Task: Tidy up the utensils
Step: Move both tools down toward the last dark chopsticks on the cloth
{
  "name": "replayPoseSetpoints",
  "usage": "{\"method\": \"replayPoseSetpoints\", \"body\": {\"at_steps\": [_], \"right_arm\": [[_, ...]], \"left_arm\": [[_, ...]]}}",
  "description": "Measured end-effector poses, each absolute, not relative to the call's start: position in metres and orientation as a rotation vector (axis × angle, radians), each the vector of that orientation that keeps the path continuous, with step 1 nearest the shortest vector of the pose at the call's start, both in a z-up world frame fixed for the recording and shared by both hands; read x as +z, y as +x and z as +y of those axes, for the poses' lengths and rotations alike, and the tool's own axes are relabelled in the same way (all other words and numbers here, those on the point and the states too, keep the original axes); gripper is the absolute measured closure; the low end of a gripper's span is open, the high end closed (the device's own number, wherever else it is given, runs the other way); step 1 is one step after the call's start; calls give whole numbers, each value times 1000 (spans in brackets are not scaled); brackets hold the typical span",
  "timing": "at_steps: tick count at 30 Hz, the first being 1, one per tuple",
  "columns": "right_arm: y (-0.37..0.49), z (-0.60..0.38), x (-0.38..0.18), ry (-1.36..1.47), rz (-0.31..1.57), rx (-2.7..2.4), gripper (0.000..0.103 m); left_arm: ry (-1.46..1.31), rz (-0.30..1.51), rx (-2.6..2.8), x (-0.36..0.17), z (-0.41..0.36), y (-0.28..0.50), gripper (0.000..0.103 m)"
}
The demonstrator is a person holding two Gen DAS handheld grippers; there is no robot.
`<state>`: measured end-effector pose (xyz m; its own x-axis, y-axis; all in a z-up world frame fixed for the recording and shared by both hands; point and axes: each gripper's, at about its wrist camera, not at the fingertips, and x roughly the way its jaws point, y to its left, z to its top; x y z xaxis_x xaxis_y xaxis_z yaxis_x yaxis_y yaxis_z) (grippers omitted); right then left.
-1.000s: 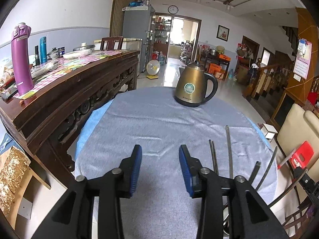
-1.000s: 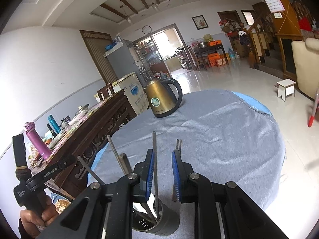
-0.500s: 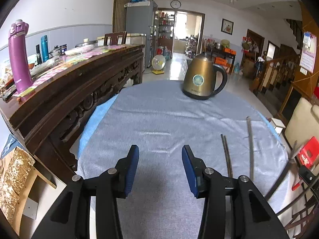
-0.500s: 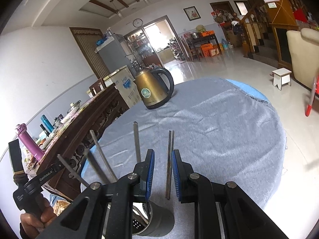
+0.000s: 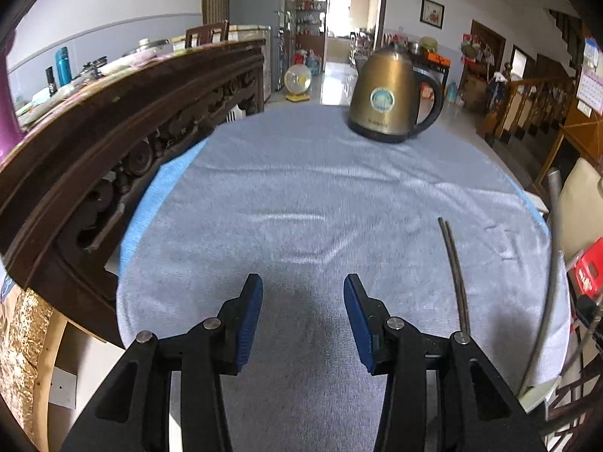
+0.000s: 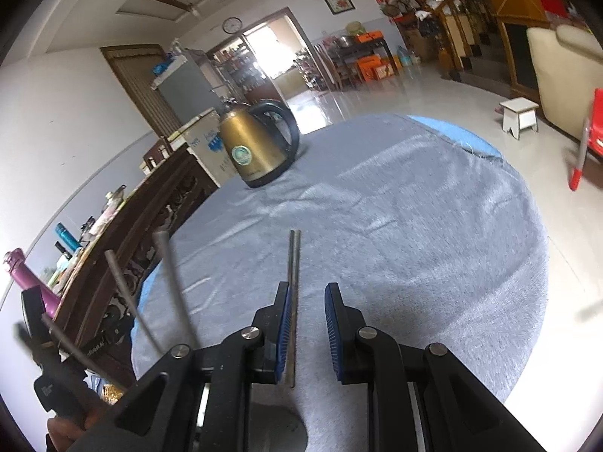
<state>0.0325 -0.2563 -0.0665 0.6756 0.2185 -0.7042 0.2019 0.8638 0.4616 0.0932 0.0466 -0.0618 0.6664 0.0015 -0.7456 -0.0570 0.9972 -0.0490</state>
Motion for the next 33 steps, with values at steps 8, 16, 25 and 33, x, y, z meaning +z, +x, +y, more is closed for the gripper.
{"method": "replayPoseSetpoints", "body": {"at_steps": [8, 16, 25, 33], "right_arm": [[59, -268, -88, 558, 889, -18, 83], [82, -275, -106, 566, 932, -25, 83], [103, -278, -118, 568, 956, -24, 83], [122, -275, -130, 566, 977, -4, 83]], "left_arm": [[-32, 893, 21, -81, 34, 120, 57], [-4, 915, 7, -91, 21, 140, 57], [16, 933, -3, -99, 8, 157, 57], [33, 945, -10, -106, 0, 170, 57]]}}
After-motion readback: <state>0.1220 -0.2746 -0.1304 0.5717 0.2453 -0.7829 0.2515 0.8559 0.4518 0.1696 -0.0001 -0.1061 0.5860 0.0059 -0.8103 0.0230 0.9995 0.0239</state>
